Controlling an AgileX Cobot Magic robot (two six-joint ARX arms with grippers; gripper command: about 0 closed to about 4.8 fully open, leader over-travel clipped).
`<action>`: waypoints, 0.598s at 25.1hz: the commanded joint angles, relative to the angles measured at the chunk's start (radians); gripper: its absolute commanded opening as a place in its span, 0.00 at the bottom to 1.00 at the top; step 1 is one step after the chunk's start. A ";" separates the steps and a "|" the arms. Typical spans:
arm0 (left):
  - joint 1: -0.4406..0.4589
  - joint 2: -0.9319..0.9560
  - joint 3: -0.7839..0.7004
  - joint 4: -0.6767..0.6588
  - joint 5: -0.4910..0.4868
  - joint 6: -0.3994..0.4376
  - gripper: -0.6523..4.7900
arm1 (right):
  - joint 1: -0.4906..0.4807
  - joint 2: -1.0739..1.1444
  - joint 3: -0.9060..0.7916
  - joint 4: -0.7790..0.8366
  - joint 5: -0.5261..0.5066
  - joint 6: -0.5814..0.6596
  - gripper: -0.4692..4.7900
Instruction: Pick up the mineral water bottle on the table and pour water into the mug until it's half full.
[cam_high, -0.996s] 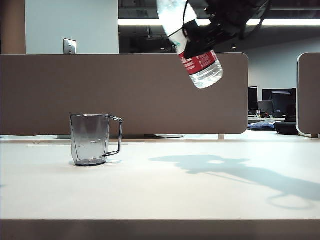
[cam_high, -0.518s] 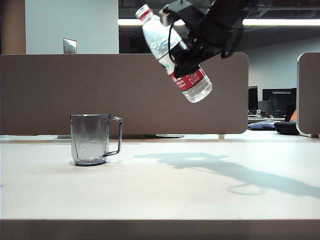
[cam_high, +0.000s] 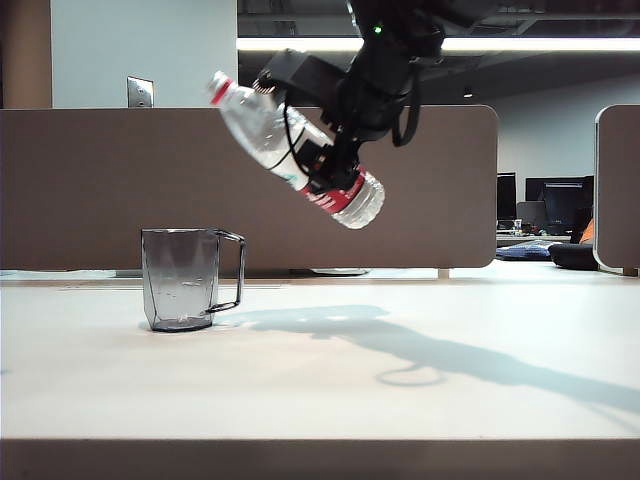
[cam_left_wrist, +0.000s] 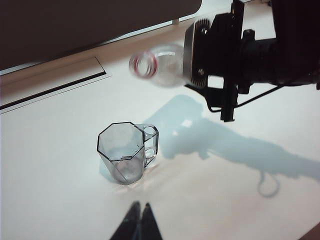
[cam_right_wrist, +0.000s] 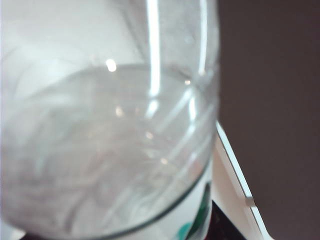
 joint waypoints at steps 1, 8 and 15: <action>0.002 -0.002 0.006 0.010 0.000 0.003 0.12 | 0.017 -0.001 0.014 0.055 0.049 -0.080 0.75; 0.002 -0.003 0.006 0.011 0.005 0.003 0.12 | 0.018 0.055 0.014 0.159 0.089 -0.245 0.73; 0.002 -0.003 0.006 0.010 0.005 0.003 0.12 | 0.017 0.105 0.014 0.222 0.119 -0.359 0.73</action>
